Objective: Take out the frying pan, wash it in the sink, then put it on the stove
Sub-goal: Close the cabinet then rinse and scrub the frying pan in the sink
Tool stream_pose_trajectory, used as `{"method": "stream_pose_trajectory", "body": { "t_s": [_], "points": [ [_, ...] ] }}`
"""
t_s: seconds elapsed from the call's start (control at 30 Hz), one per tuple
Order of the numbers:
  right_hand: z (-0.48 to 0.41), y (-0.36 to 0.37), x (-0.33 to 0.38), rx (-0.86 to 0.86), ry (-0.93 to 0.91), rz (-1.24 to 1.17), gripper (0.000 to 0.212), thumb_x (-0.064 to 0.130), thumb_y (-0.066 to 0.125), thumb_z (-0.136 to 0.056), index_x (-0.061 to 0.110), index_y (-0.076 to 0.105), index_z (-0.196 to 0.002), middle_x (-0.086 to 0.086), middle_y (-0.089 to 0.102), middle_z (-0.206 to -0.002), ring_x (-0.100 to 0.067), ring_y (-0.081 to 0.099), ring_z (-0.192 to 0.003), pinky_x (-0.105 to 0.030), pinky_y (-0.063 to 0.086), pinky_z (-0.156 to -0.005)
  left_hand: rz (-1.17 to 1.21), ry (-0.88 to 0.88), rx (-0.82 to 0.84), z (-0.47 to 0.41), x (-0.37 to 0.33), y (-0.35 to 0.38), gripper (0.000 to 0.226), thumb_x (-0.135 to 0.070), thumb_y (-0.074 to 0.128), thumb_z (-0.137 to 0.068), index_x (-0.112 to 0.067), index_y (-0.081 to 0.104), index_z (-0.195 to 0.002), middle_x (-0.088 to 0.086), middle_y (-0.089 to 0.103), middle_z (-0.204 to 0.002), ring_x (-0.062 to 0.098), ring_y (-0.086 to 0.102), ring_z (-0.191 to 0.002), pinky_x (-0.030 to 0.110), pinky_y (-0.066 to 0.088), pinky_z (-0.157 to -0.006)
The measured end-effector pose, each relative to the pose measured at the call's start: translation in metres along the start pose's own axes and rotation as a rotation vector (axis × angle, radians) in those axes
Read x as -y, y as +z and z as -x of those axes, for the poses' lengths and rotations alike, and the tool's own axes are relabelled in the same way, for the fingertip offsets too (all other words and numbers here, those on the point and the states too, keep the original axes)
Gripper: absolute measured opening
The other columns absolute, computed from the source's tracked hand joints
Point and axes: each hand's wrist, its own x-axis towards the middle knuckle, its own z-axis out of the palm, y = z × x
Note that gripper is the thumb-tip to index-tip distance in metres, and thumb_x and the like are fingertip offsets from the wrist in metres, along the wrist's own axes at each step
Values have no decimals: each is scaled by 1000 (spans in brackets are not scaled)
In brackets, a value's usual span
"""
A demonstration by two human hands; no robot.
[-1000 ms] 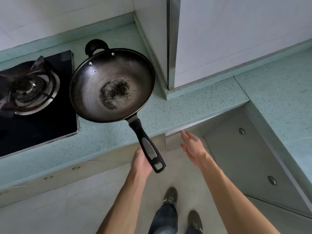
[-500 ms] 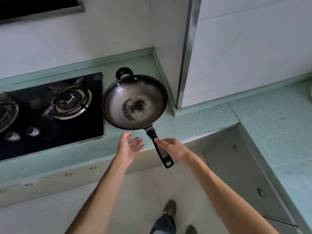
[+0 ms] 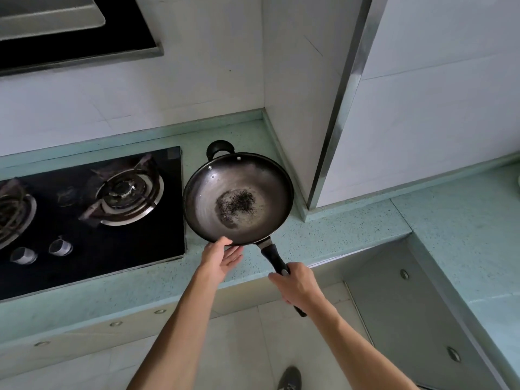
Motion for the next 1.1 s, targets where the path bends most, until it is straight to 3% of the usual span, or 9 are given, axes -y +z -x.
{"method": "stream_pose_trajectory", "body": {
  "t_s": [0.1,0.5,0.83,1.03,1.1],
  "points": [
    [6,1,-4,-60,-26,40,22,29,57,-72,13,45,-62,-6,52,-56,-23,46,-48,-29,40,-47,-24,50,17,-1,-1,-4,34,0,56,-88,-5,52,-122,27,69,-114,26,77,-68,34,63,-60],
    [74,-31,-62,-65,-101,204,27,32,58,-73,14,42,-59,-3,46,-57,-22,36,-49,-30,33,-44,74,4,-52,67,70,-29,39,8,53,-81,-7,49,-118,26,66,-105,32,75,-62,36,60,-51],
    [166,-54,-125,-138,-167,230,34,33,57,-75,14,34,-58,0,42,-56,-23,35,-49,-29,29,-43,54,17,59,154,130,-31,36,9,52,-82,-7,50,-114,28,65,-114,32,76,-66,36,61,-53],
    [241,-72,-188,-210,-171,150,33,34,59,-78,7,44,-67,-3,44,-59,-25,37,-55,-34,34,-50,-45,14,128,223,185,-17,30,9,52,-82,-4,51,-110,28,64,-116,32,76,-65,36,61,-53],
    [272,-81,-213,-245,-162,111,34,32,60,-78,9,39,-63,-1,42,-57,-24,35,-53,-33,32,-48,-86,13,156,247,209,-9,28,9,51,-83,-4,51,-108,27,65,-113,32,76,-62,36,62,-53]
  ]
}}
